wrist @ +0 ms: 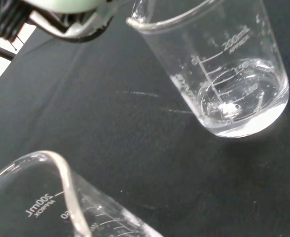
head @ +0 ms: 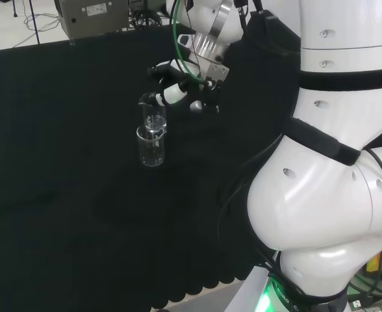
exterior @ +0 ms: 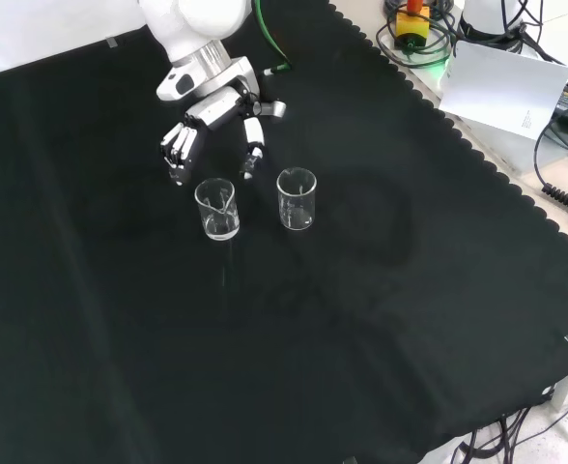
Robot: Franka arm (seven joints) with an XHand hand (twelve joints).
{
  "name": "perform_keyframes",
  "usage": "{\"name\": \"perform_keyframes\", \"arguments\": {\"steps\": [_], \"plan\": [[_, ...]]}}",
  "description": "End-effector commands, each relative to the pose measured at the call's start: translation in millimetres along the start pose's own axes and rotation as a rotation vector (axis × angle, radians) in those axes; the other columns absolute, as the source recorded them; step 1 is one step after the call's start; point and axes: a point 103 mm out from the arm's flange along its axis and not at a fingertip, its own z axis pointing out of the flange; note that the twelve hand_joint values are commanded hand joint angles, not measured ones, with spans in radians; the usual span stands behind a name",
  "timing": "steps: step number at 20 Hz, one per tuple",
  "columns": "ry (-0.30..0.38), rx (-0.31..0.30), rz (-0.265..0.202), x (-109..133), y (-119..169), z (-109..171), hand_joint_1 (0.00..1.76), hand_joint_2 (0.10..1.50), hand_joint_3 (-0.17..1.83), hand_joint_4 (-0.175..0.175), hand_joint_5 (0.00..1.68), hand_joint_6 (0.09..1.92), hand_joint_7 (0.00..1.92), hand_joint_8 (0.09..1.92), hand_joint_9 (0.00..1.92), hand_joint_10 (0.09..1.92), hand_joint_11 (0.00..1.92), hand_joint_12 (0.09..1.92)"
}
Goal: Pick up the beaker on the right.
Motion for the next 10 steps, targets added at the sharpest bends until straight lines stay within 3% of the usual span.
{"name": "perform_keyframes", "arguments": {"steps": [1, 6, 10], "plan": [[-0.005, 0.037, -0.033, -17.4, 1.6, -9.0, 0.91, 0.54, 0.66, -0.04, 0.51, 0.09, 0.22, 0.73, 0.44, 0.67, 0.09, 1.41], [0.016, 0.093, -0.032, -41.4, 2.9, -4.7, 0.91, 0.53, 0.67, -0.036, 0.47, 0.09, 0.16, 0.73, 0.35, 0.67, 0.03, 1.42], [0.043, 0.091, -0.026, -59.0, 2.6, -2.0, 0.91, 0.52, 0.67, -0.032, 0.45, 0.09, 0.1, 0.69, 0.27, 0.65, 0.0, 1.4]]}}
